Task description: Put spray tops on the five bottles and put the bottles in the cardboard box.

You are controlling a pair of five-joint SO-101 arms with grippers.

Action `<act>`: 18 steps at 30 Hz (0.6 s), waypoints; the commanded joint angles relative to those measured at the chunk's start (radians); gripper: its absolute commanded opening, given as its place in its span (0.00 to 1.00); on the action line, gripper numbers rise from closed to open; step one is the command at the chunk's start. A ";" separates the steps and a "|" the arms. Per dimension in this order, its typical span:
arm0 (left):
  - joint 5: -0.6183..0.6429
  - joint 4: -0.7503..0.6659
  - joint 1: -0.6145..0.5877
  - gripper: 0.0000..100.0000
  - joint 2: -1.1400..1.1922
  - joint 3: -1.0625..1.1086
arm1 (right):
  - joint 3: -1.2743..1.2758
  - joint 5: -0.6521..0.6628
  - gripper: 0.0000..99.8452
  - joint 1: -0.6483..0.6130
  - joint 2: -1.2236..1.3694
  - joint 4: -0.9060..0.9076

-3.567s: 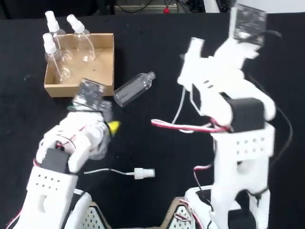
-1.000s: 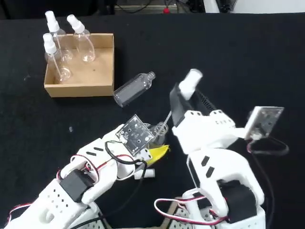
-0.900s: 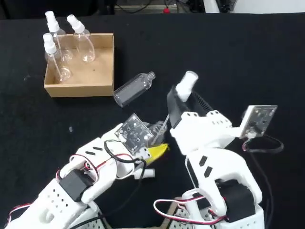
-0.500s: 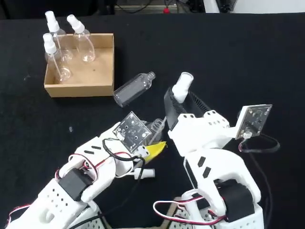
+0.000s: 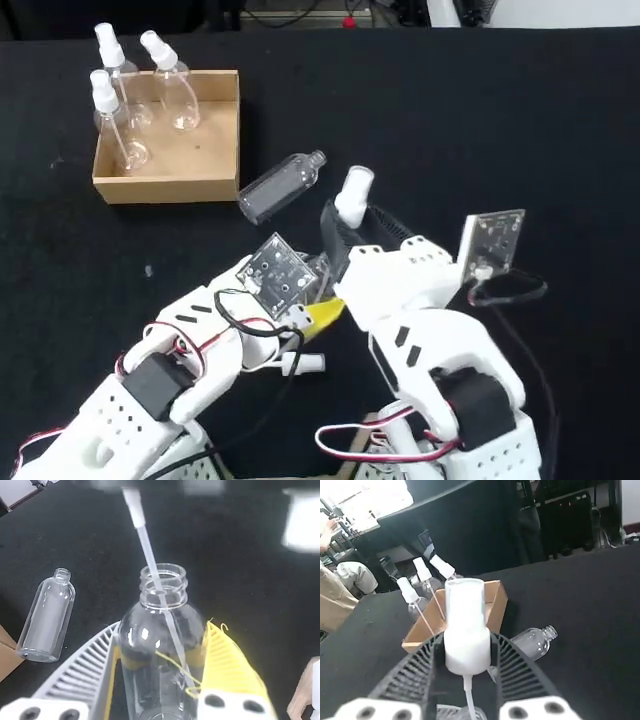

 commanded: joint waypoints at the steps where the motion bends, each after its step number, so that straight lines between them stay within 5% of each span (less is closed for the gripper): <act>1: 0.002 -0.023 -0.013 0.15 -0.014 -0.084 | 0.019 0.015 0.02 -0.012 -0.002 -0.031; 18: 0.049 -0.057 -0.035 0.15 -0.014 -0.084 | 0.208 0.018 0.02 -0.064 -0.321 -0.098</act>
